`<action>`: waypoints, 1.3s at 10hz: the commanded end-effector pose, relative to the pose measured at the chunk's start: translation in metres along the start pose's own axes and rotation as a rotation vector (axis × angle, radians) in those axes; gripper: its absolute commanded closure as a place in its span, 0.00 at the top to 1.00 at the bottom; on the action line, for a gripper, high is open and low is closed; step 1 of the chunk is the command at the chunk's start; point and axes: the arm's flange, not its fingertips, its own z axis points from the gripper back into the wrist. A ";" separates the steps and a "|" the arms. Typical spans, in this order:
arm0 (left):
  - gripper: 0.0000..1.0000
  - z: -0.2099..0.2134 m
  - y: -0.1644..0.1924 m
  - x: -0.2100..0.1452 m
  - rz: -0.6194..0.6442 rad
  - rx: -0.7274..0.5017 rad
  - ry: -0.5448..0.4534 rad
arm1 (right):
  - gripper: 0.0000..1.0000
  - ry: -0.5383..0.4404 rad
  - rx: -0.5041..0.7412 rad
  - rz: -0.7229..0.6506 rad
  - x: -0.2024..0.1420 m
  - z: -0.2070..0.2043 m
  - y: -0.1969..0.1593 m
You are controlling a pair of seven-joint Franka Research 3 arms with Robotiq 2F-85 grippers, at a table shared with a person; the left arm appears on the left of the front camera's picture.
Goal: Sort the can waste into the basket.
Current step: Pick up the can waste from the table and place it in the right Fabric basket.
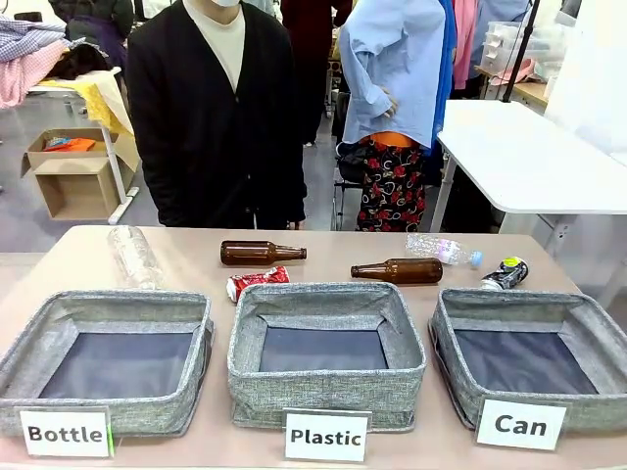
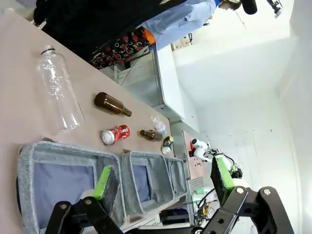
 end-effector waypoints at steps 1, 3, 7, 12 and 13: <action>1.00 0.006 -0.001 0.001 -0.032 -0.020 0.000 | 1.00 -0.008 0.017 0.025 0.003 0.004 0.001; 1.00 0.006 -0.001 0.001 -0.032 -0.020 0.000 | 1.00 -0.008 0.017 0.025 0.003 0.004 0.001; 1.00 0.008 -0.025 0.000 -0.094 0.052 0.057 | 1.00 -0.008 0.017 0.025 0.003 0.004 0.001; 1.00 -0.132 -0.108 0.005 -0.558 0.292 0.428 | 1.00 -0.008 0.017 0.025 0.003 0.004 0.001; 1.00 -0.172 -0.112 0.002 -0.680 0.277 0.531 | 1.00 -0.008 0.017 0.025 0.003 0.004 0.001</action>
